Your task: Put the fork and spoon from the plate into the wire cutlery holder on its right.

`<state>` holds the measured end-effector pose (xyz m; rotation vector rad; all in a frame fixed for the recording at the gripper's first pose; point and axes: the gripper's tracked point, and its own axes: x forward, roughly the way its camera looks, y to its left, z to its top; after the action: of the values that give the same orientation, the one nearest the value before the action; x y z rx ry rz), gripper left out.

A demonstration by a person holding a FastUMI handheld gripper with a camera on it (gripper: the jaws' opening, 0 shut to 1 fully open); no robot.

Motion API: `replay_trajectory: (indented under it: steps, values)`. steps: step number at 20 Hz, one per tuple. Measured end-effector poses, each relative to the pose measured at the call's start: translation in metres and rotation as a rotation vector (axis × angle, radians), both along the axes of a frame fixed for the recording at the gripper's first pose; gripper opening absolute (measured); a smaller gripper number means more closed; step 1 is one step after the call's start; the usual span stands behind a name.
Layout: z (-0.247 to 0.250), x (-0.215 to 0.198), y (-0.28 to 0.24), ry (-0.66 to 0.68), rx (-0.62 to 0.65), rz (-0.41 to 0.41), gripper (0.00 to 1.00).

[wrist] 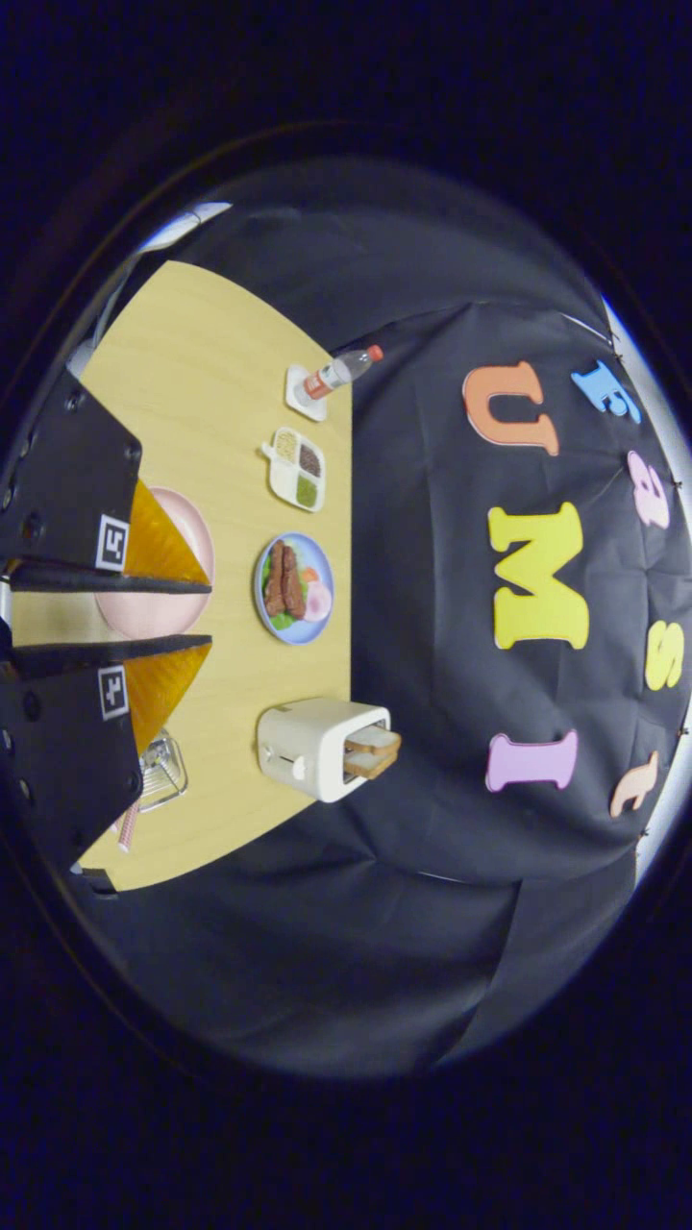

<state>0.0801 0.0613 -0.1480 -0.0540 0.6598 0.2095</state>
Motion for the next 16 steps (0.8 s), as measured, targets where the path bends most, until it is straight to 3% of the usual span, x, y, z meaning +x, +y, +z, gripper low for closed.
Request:
replay_trajectory:
  steps: [1,3,4,8,10,16]
  values:
    - [0.011,-0.002,0.003,-0.037,0.013,-0.006,0.22]
    - [0.039,-0.013,0.014,-0.117,0.056,0.003,0.33]
    - [0.05,-0.016,0.014,-0.158,0.064,0.004,0.49]
    - [0.1,-0.035,0.019,-0.318,0.066,0.013,0.78]
    - [0.121,-0.039,0.01,-0.4,0.036,-0.043,0.85]
    - [0.148,-0.055,-0.001,-0.516,0.026,-0.108,0.87]
